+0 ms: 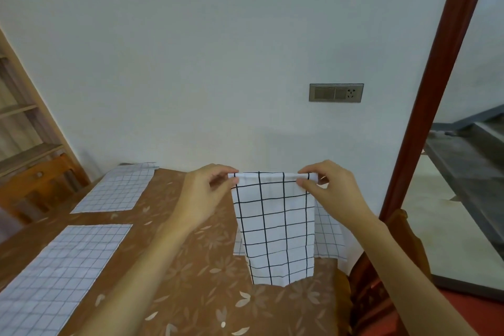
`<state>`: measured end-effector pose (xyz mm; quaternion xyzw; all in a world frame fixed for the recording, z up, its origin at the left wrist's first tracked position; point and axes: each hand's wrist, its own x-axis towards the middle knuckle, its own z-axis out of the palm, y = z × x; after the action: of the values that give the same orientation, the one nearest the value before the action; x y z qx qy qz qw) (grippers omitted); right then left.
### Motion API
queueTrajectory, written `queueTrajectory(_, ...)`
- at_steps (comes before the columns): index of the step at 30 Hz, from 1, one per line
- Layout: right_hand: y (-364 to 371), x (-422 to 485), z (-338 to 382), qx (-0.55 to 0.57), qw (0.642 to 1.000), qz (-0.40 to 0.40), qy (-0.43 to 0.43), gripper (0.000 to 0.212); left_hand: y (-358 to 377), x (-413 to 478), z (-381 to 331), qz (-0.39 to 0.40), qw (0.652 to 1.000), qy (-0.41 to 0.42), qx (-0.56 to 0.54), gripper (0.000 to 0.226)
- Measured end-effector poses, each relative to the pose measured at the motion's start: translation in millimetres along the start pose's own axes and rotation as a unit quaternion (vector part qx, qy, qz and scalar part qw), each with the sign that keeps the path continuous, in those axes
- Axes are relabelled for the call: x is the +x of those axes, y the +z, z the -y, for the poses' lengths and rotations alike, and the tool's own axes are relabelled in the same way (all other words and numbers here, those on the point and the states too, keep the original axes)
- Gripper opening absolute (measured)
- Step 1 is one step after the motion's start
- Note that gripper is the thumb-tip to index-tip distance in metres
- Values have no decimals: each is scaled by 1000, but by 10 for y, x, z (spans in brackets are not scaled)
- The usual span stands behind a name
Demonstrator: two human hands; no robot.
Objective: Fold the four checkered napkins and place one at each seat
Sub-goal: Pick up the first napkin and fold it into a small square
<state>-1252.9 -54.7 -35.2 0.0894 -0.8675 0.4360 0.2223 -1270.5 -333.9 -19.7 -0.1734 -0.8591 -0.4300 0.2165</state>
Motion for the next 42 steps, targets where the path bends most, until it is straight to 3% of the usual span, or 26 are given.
queueTrajectory(3, 31, 12, -17, -28, 999, -16, -22, 8, 0, 6, 15, 21, 998, 24, 46, 12)
queueTrajectory(6, 15, 29, 6, -6, 1000, 2, -8, 11, -21, -1, 14, 33, 999, 13, 22, 11)
queueTrajectory(9, -15, 18, 83, 77, 996, 42, 17, 15, -65, 1, -11, 57, 993, -48, -94, 7)
queueTrajectory(12, -21, -7, 169, 198, 970, 121, 74, 28, -73, -6, -15, 50, 978, -94, -180, 15)
queueTrajectory(17, 64, -46, 227, 154, 974, 161, 49, 17, -45, -27, -13, 17, 939, -150, -309, 20)
queueTrajectory(20, 141, -32, 241, 156, 979, 115, 58, 19, 41, -51, -25, -59, 962, -163, -213, 23)
queueTrajectory(23, 252, -23, 290, 85, 996, 24, 24, 13, 120, -115, -83, -144, 971, -168, -86, 24)
queueTrajectory(24, 296, -27, 311, 54, 999, -10, -3, 14, 138, -136, -127, -122, 975, -167, -82, 20)
queueTrajectory(26, 380, -50, 377, 1, 997, -56, -59, 15, 204, -162, -286, -21, 974, -187, -127, 31)
queueTrajectory(29, 493, -105, 450, -35, 992, -49, -111, 9, 288, -167, -556, 113, 941, -234, -218, 53)
queueTrajectory(34, 529, -193, 534, -13, 990, 86, -110, 42, 334, -131, -574, 98, 944, -191, -251, 40)
queueTrajectory(36, 464, -197, 495, -10, 983, 134, -122, 48, 269, -97, -544, 102, 960, -154, -209, 17)
queueTrajectory(37, 413, -189, 470, -5, 984, 125, -126, 45, 215, -61, -516, 106, 966, -140, -188, 10)
queueTrajectory(40, 222, -108, 371, 39, 996, 10, -78, 38, 19, 47, -419, 132, 971, -111, -162, 18)
queueTrajectory(42, 80, -3, 279, 88, 996, -6, -1, 57, -114, 109, -415, 167, 969, -102, -150, 22)
